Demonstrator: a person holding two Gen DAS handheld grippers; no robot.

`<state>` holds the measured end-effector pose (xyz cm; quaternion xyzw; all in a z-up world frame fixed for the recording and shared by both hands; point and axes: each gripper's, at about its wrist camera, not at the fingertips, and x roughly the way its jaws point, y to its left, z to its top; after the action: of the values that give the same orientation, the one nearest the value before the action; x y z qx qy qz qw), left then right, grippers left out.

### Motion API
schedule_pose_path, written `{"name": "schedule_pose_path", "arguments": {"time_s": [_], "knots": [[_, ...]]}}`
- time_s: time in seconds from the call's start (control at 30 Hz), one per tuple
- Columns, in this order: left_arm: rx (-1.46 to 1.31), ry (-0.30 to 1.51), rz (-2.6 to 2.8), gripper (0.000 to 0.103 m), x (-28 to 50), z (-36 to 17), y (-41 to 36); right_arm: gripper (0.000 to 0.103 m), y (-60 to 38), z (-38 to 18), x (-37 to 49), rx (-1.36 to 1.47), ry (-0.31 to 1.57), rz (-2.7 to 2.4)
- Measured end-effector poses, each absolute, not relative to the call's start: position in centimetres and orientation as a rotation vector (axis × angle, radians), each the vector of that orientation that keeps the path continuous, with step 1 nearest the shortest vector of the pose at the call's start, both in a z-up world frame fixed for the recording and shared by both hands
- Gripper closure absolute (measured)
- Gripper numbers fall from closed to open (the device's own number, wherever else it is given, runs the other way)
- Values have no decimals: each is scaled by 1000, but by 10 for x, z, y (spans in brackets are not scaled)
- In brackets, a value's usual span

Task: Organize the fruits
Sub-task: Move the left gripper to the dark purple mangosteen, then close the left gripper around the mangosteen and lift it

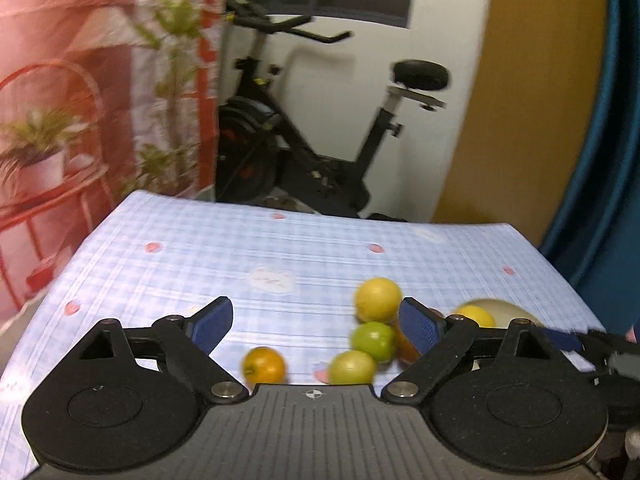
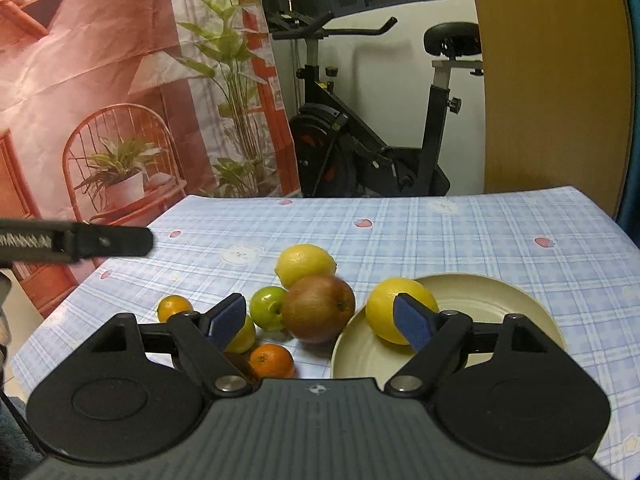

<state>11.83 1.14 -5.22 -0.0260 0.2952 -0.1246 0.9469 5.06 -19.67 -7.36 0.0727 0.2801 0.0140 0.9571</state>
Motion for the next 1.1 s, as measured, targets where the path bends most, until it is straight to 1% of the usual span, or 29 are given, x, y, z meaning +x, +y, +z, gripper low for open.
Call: {"name": "schedule_pose_path", "arguments": {"time_s": [0.1, 0.17, 0.23, 0.33, 0.43, 0.6, 0.63, 0.7, 1.0, 1.07, 1.1], "knots": [[-101, 585, -260, 11, 120, -57, 27, 18, -191, -77, 54, 125, 593, 25], [-123, 613, -256, 13, 125, -66, 30, 18, -186, -80, 52, 100, 578, 52], [-143, 637, -268, 14, 123, -75, 34, 18, -180, -90, 55, 71, 607, 61], [-163, 653, -292, 14, 123, -86, 37, 21, -171, -100, 60, 53, 640, 110], [-144, 684, -329, 15, 115, -98, 34, 21, -165, -107, 60, 51, 640, 173], [-95, 726, -421, 16, 111, -115, 18, 24, -148, -116, 61, 6, 664, 279], [-89, 733, -439, 19, 111, -118, 15, 25, -144, -120, 62, -14, 676, 289], [-82, 745, -487, 26, 108, -122, 11, 30, -137, -126, 64, -38, 691, 298], [-90, 793, -618, 31, 100, -136, -6, 33, -125, -136, 61, -86, 686, 353], [-83, 802, -624, 33, 99, -140, -9, 33, -123, -138, 61, -89, 691, 365], [-81, 808, -627, 39, 100, -141, -10, 33, -123, -139, 61, -92, 694, 369]]}}
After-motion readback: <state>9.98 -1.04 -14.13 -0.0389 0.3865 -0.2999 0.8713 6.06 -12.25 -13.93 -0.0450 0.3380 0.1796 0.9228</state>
